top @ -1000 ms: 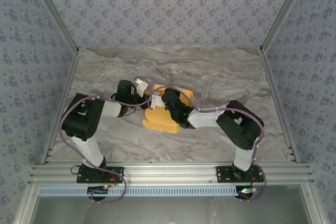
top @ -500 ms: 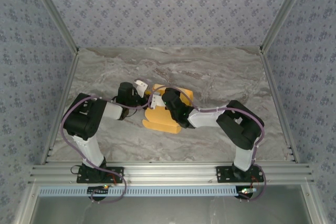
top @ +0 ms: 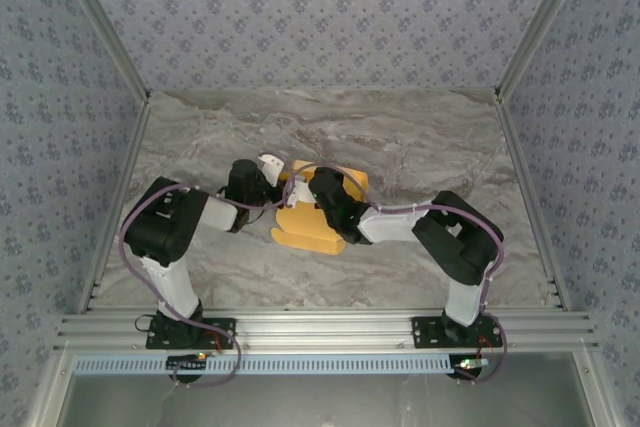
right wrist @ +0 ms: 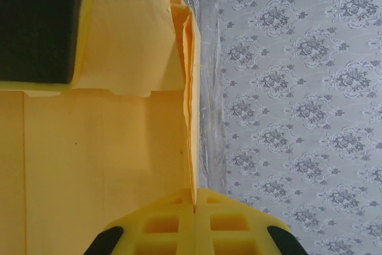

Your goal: Fold the paper box

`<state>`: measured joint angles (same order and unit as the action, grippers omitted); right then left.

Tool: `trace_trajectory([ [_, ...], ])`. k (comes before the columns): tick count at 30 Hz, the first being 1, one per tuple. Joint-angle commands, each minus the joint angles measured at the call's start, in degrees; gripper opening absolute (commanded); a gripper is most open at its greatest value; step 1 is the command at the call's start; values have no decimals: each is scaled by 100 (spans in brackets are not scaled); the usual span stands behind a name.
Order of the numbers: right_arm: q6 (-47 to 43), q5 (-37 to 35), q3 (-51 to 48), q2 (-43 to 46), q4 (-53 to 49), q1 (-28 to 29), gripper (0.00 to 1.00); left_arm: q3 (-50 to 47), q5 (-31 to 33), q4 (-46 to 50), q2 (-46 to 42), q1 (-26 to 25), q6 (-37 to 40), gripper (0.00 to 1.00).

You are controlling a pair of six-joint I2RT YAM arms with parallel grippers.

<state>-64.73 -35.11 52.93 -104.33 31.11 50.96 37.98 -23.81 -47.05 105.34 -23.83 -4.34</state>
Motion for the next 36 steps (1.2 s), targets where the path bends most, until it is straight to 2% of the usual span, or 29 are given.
trace_trajectory([
  [1, 127, 187, 25, 71, -418, -20, 0, -37, 150, -419, 52, -107, -45, 38],
  [17, 154, 189, 47, 114, -422, 36, 0, -152, 1388, -991, 167, -348, -418, 18],
  [36, 232, 124, 34, 243, -419, 186, 0, -190, 3738, -1063, 259, -811, -1102, 3],
])
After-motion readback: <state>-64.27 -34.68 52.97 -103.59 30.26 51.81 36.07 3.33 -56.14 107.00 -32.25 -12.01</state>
